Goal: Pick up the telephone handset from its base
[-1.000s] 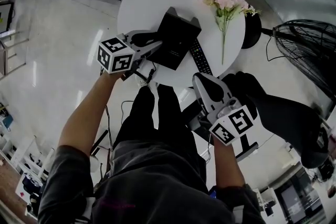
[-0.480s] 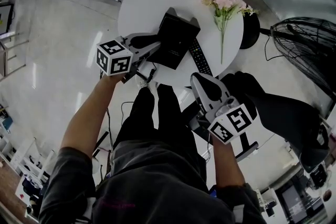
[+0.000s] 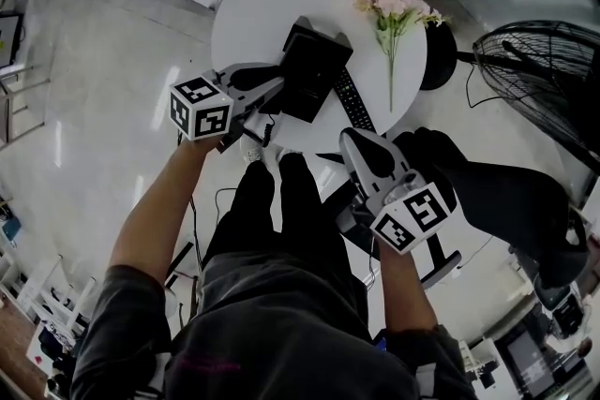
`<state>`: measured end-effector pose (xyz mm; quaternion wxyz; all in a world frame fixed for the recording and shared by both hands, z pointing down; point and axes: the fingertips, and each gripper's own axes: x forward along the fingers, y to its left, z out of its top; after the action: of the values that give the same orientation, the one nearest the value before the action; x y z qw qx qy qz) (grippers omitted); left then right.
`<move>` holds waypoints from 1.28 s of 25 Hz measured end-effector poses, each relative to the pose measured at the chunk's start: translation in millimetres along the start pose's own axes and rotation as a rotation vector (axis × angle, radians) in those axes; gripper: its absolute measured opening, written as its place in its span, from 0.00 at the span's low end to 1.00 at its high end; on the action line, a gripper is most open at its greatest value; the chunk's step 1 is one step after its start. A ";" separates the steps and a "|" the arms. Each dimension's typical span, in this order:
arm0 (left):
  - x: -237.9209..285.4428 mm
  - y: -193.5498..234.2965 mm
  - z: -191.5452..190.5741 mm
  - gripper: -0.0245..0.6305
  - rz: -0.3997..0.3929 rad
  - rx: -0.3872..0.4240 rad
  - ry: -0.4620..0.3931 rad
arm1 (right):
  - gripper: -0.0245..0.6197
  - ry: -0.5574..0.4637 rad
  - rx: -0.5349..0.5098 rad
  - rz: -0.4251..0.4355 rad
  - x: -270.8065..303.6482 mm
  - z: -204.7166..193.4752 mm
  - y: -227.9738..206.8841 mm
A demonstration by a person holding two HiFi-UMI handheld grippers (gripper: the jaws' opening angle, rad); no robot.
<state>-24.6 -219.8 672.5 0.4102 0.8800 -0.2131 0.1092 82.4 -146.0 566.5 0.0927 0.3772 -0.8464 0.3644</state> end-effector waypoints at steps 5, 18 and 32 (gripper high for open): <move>-18.1 -24.9 19.4 0.16 -0.015 0.012 -0.053 | 0.07 -0.037 -0.010 -0.008 -10.3 14.9 9.6; -97.9 -115.5 87.9 0.16 0.002 0.111 -0.212 | 0.07 -0.177 -0.095 -0.024 -45.3 77.6 54.0; -176.7 -206.4 135.1 0.16 -0.045 0.193 -0.363 | 0.07 -0.305 -0.210 -0.028 -88.2 129.6 116.4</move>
<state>-82.8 -154.9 381.8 0.2810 0.9251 -0.2523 -0.0403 77.1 -132.3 371.8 0.0073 0.4280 -0.8787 0.2112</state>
